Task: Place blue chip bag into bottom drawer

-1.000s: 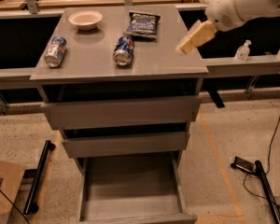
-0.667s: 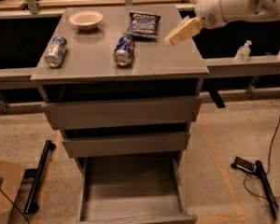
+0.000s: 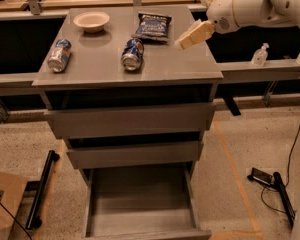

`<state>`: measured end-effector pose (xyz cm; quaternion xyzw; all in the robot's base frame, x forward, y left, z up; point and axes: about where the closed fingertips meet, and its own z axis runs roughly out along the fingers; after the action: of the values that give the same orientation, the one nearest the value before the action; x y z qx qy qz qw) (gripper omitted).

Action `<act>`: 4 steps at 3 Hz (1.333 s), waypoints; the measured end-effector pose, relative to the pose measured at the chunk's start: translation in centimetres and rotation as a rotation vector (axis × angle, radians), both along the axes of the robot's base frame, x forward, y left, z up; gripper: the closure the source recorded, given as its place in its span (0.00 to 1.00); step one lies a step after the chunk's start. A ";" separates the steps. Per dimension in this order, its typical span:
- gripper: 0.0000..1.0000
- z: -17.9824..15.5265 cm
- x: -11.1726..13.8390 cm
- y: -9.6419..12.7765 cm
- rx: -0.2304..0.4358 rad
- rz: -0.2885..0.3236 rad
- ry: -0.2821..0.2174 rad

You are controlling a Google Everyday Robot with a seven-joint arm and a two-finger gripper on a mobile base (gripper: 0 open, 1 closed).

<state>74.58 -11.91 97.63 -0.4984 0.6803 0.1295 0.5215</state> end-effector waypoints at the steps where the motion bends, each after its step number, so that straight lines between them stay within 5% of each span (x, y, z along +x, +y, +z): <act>1: 0.00 -2.0 4.4 1.1 0.003 -0.066 -0.025; 3: 0.00 -6.5 13.5 0.5 0.056 -0.276 -0.076; 4: 0.00 -9.1 17.2 1.1 0.138 -0.359 -0.064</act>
Offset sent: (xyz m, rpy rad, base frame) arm 0.1423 0.0044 -0.0481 0.0318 -0.1110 -0.2853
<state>91.75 -10.80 88.54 -0.3361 0.7309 0.0649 0.5905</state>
